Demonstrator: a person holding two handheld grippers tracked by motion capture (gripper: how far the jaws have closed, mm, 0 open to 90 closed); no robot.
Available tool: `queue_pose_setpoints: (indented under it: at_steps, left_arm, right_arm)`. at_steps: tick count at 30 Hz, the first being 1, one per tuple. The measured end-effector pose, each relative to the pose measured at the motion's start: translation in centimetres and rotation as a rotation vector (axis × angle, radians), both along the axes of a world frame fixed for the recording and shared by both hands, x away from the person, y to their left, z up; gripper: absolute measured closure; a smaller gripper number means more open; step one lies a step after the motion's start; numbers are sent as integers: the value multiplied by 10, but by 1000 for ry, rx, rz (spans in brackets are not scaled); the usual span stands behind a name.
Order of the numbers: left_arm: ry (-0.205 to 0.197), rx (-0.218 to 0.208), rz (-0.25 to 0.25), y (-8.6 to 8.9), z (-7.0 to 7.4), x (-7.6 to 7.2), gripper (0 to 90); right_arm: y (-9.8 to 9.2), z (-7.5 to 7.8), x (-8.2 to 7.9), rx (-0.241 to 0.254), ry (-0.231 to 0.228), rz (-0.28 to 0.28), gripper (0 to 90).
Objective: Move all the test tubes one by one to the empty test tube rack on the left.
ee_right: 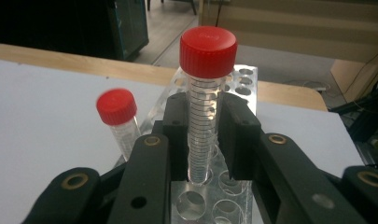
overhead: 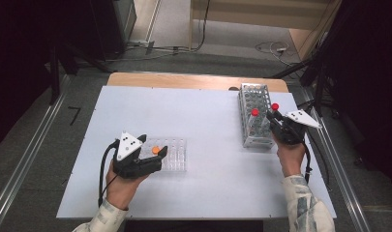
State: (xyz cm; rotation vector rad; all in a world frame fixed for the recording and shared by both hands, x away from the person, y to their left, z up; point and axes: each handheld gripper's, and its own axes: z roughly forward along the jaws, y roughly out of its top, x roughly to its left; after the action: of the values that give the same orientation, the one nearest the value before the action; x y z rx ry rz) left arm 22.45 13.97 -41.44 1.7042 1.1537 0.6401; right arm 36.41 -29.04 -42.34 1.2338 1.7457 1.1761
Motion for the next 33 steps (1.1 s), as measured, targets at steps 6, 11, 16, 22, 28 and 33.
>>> queue_pose_setpoints:
  at_steps: [6,11,16,22,28,33]
  left_arm:
    - [-1,-1,-1,0,0,0,231]
    - [-5,-4,2,0,1,-1,231]
    - [-8,-7,3,0,2,-2,231]
    - [-15,-10,2,-1,3,-3,231]
    - [-22,-13,-5,-2,4,-4,231]
    - [-27,-13,-19,-5,5,-6,231]
  right_arm:
    - [1,19,-13,2,-40,8,712]
    - [7,26,-26,-16,-26,51,712]
    - [12,30,-38,-18,-17,98,712]
    - [21,31,-52,-12,-1,164,713]
    - [40,22,-63,-25,33,243,713]
    - [60,13,-71,-30,64,321,713]
